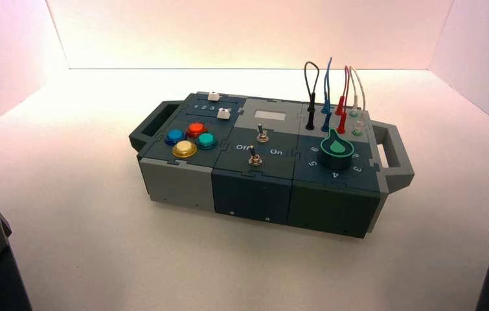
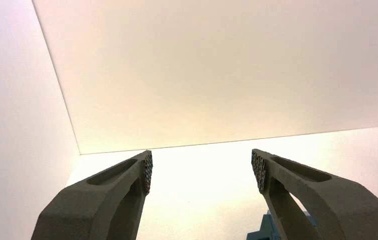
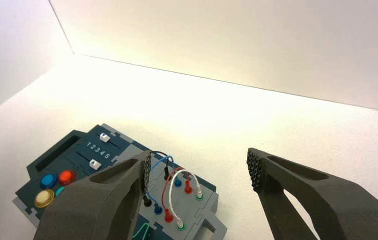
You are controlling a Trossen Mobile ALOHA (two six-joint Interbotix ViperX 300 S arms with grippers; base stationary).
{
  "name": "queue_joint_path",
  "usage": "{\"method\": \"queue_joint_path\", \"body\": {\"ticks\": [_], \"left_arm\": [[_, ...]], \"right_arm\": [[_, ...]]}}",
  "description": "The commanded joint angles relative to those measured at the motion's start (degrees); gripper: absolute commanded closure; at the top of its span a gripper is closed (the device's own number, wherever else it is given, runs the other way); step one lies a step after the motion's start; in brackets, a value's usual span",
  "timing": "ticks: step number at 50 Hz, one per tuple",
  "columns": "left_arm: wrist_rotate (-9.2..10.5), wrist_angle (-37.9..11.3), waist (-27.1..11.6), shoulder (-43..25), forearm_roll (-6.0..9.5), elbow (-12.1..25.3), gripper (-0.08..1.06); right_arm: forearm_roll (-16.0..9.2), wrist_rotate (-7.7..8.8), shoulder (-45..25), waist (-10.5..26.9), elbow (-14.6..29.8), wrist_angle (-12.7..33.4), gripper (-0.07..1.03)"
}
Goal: Close left gripper.
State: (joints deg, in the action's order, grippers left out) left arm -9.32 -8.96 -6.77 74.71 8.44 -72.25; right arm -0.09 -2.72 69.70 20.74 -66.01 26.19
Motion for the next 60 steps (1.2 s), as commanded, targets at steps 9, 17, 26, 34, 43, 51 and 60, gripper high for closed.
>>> {"method": "queue_joint_path", "body": {"ticks": [9, 17, 26, 34, 43, 51, 60], "left_arm": [[0.0, 0.1, 0.3, -1.1, 0.0, 1.8, -0.05], [0.0, 0.0, 0.3, -1.2, 0.0, 1.8, -0.05], [0.09, -0.3, 0.3, -4.5, 0.0, 2.2, -0.02], [0.35, -7.3, 1.8, -11.9, -0.26, 5.4, 0.99], [0.09, -9.2, 2.2, -16.8, -0.35, 6.9, 1.01], [0.09, -9.4, 2.2, -17.8, -0.44, 6.9, 1.01], [0.0, -9.4, 2.2, -17.9, -0.44, 6.9, 1.01]], "right_arm": [[-0.2, -0.26, -0.4, -0.3, 0.9, -0.5, -0.03], [-0.3, -0.18, -0.4, -0.3, 0.9, -0.5, -0.03], [-0.4, -0.26, -0.4, -0.3, 0.9, -0.5, -0.03], [-0.4, -0.26, -0.5, -0.3, 0.9, -0.7, -0.03], [-0.4, -0.26, -0.6, -0.3, 0.8, -1.1, -0.03], [-0.4, -0.26, -0.6, -0.3, 0.7, -1.1, -0.03], [-0.4, -0.18, -0.6, -0.3, 0.7, -0.9, -0.03]]}}
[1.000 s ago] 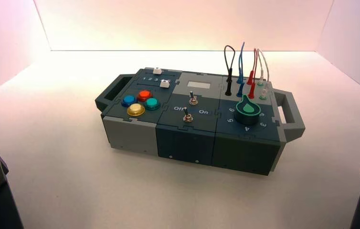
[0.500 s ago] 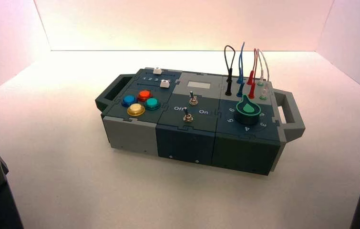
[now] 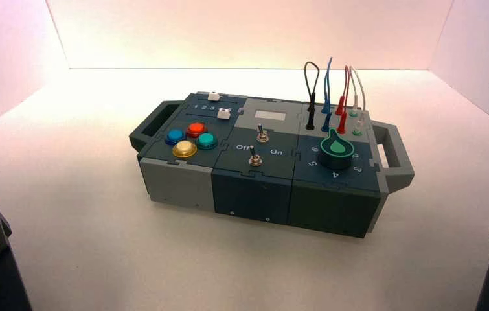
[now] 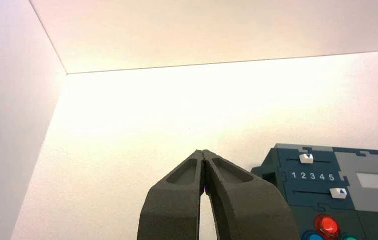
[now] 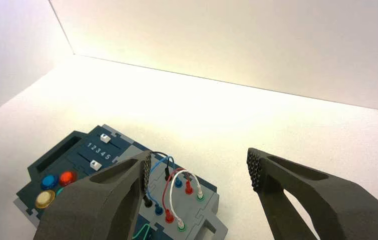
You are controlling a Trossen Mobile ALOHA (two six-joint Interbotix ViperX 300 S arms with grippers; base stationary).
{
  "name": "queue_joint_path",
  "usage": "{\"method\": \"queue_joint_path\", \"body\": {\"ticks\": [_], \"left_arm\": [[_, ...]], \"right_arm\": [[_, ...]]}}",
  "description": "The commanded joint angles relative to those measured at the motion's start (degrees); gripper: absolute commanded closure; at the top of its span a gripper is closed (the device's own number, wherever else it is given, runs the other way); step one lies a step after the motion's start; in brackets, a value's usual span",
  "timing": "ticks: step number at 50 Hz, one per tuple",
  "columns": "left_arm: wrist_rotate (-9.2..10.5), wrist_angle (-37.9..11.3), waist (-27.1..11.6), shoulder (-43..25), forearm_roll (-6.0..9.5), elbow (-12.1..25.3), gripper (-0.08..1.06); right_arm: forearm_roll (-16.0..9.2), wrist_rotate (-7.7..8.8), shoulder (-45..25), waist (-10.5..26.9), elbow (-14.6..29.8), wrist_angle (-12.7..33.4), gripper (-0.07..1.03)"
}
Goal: Close left gripper.
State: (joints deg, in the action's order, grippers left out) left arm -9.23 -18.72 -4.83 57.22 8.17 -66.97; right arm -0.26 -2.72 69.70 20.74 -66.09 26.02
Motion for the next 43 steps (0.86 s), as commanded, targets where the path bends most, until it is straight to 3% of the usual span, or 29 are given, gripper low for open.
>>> {"method": "queue_joint_path", "body": {"ticks": [1, 43], "left_arm": [[0.0, 0.4, 0.3, -0.4, -0.18, 1.6, 1.01], [-1.14, 0.4, 0.3, -3.4, -0.35, 2.5, 1.01]], "right_arm": [[-0.2, -0.26, -0.6, -0.3, 0.8, -0.7, -0.03], [-0.2, -0.26, -1.9, -0.3, 0.8, -0.9, -0.03]]}}
